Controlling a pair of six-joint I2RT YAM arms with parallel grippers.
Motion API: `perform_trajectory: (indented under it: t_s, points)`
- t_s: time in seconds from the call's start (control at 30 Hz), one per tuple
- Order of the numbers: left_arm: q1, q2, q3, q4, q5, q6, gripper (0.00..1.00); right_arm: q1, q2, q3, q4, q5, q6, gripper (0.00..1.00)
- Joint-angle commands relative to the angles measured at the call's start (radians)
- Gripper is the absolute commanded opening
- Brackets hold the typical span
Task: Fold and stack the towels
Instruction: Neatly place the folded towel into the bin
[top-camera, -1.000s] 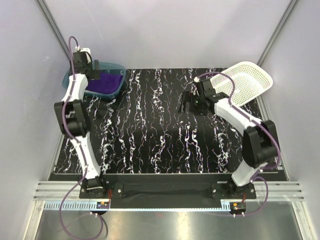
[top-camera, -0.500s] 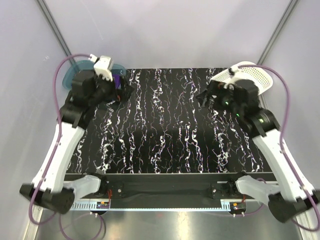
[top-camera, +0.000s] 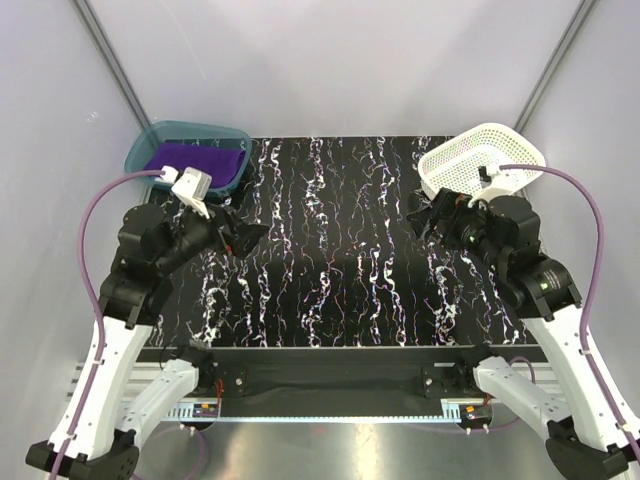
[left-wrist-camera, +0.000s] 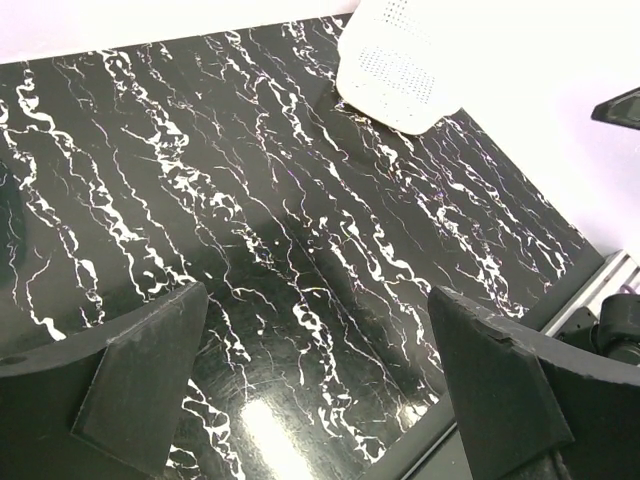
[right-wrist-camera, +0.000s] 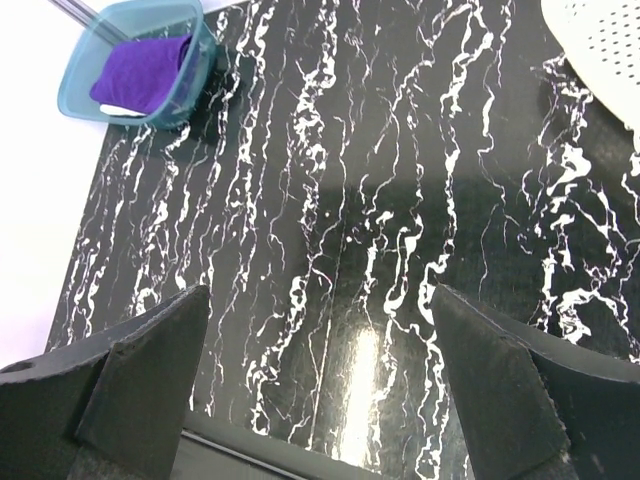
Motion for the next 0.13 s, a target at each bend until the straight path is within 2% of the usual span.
perform_trajectory:
  t_s: [0.0, 0.1]
  points:
    - [-0.002, 0.009, 0.042, 0.016, 0.03, 0.012, 0.99, 0.002, 0.002, -0.005, -0.001, 0.01, 0.011, 1.0]
    - [-0.002, 0.013, 0.036, 0.021, 0.045, 0.01, 0.99, 0.003, 0.005, -0.002, -0.004, 0.027, 0.011, 1.0]
